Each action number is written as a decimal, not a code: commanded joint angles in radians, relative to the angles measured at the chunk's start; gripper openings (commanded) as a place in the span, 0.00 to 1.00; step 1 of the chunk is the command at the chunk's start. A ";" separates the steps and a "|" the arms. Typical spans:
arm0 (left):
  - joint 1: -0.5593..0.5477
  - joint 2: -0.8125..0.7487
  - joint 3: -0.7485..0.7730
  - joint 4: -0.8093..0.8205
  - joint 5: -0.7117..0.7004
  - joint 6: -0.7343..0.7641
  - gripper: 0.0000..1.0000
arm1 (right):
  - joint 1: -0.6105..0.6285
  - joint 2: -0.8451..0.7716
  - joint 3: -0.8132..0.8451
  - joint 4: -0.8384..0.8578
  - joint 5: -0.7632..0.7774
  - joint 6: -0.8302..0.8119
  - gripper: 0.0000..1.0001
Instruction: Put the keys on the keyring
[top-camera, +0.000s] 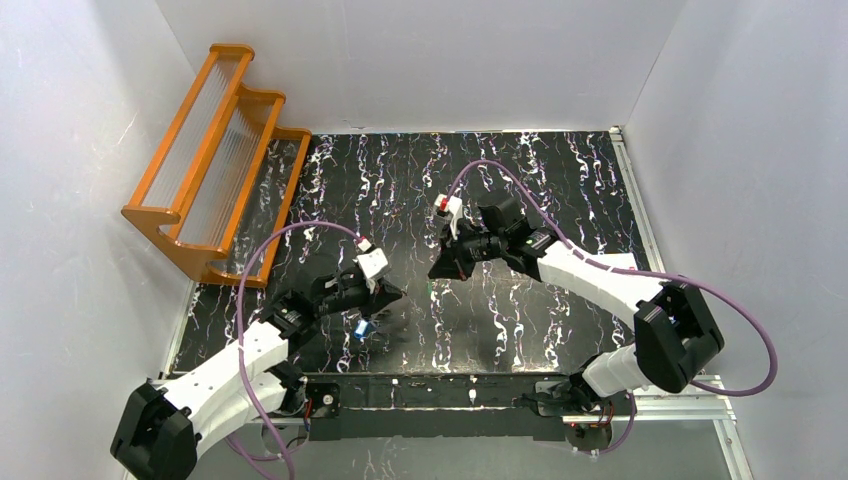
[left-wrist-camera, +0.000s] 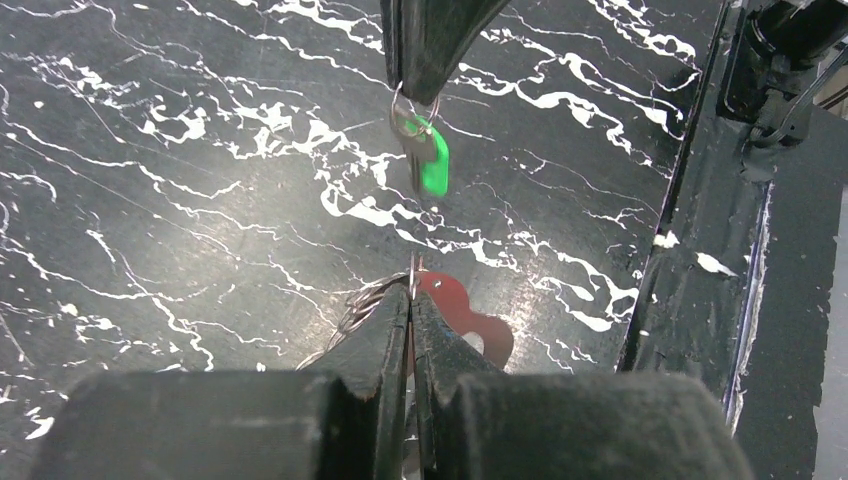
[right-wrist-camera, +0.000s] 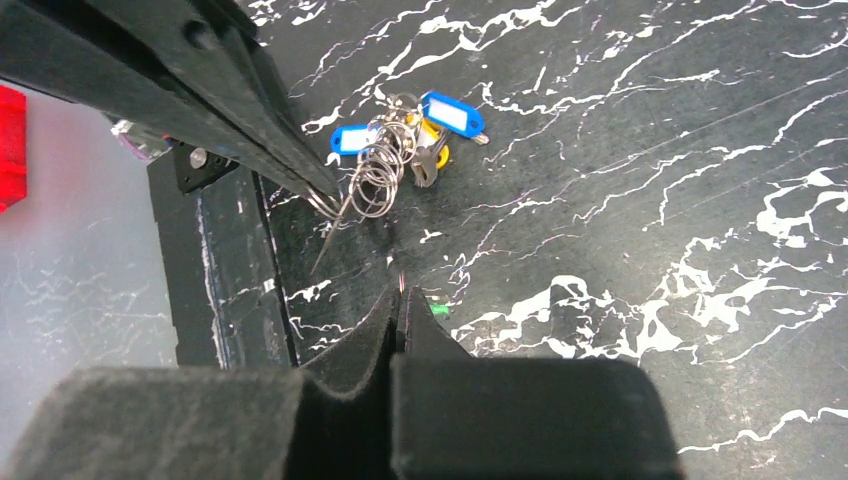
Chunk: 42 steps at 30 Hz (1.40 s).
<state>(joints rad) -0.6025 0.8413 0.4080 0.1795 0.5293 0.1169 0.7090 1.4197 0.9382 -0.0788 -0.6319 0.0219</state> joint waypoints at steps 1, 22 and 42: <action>0.000 -0.011 -0.033 0.064 0.036 -0.018 0.00 | 0.003 -0.036 -0.004 0.028 -0.081 -0.020 0.01; -0.002 -0.018 -0.017 -0.006 0.099 0.041 0.00 | 0.134 0.044 0.023 0.070 -0.115 -0.080 0.01; -0.021 -0.016 -0.015 -0.018 0.088 0.047 0.00 | 0.167 0.060 0.066 0.096 -0.030 -0.063 0.01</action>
<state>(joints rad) -0.6144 0.8360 0.3820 0.1677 0.6033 0.1547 0.8673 1.4914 0.9539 -0.0185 -0.6941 -0.0341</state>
